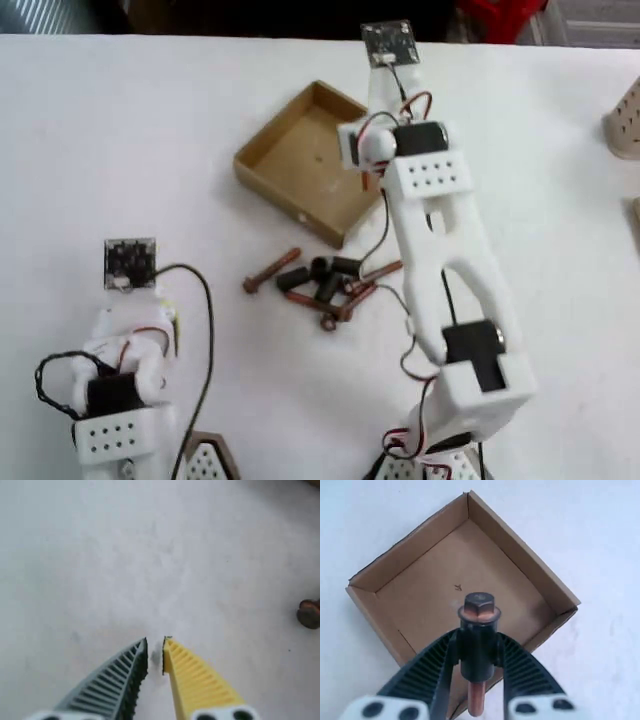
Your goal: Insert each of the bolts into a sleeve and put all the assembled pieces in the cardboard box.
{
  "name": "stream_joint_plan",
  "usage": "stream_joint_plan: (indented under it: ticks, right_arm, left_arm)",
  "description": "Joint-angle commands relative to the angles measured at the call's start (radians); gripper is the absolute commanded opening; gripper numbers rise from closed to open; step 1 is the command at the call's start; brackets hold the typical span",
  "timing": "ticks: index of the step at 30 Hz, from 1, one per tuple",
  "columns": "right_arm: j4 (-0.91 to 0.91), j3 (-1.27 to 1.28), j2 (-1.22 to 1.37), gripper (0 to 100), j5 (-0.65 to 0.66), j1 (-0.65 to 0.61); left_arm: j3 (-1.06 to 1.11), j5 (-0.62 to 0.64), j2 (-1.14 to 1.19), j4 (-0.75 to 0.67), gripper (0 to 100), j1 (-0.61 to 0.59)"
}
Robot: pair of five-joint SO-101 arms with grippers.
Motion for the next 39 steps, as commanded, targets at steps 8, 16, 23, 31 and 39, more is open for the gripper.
stream_joint_plan:
  ticks: [8, 16, 23, 31, 39]
  right_arm:
    - [0.004, -0.311, 0.271, 12.5, -0.009, 0.013]
    - [0.012, -0.539, 0.499, 14.2, -0.011, 0.042]
    - [0.205, -0.644, 0.552, 14.0, -0.011, 0.097]
    - [0.42, -0.647, 0.549, 2.9, -0.003, 0.088]
    - [0.591, -0.643, 0.455, 3.8, 0.037, 0.094]
  left_arm:
    - [-0.19, -0.097, 0.441, -0.132, 9, 0.007]
    - [-0.184, -0.382, 0.308, -0.006, 9, 0.007]
    - [-0.106, -0.404, 0.133, -0.032, 9, -0.036]
    - [-0.106, -0.359, 0.142, -0.04, 9, -0.035]
    - [-0.288, -0.367, 0.596, -0.129, 9, -0.054]
